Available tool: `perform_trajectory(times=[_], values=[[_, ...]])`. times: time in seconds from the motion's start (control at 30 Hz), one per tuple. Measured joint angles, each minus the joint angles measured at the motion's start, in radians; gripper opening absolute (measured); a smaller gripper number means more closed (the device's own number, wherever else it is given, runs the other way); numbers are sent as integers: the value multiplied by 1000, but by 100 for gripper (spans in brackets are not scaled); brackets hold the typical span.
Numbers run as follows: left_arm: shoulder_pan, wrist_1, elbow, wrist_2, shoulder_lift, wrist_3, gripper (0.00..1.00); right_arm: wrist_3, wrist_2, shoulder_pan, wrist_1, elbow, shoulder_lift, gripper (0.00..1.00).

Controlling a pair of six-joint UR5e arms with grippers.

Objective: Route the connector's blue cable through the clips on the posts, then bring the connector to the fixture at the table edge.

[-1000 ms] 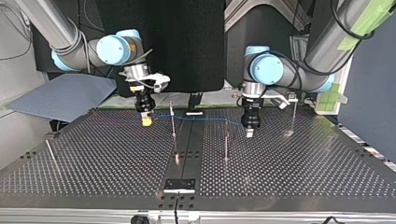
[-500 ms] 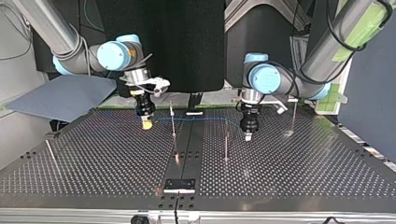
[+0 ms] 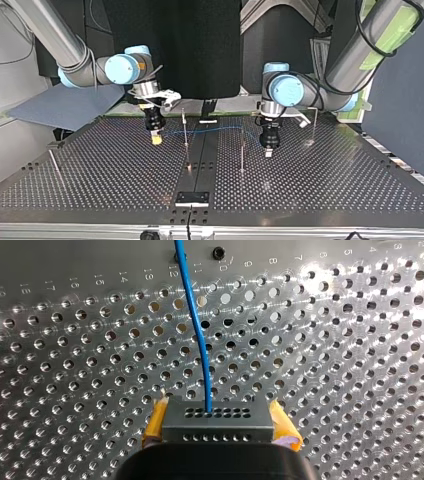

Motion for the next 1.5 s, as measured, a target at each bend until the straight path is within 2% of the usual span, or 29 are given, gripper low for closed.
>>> perform_trajectory(times=[0.4, 0.83, 1.07, 1.17, 1.3, 1.5], values=[[18, -2, 2, 6, 0, 0, 0, -6, -3, -6, 32, -79, 32, 0], [23, -8, 3, 9, 0, 2, 0, -7, -17, -23, 32, -95, 37, 0], [23, -8, 3, 9, 0, 2, 0, -8, -42, -28, 37, -110, 47, 0], [23, -8, 3, 9, 0, 2, 0, -13, -61, -26, 53, -129, 62, 0], [24, -7, 3, 7, 0, 2, 0, -32, -71, -20, 87, -166, 91, 0], [29, -4, 3, 6, -1, 4, 0, -35, -71, -21, 109, -194, 102, 0]])
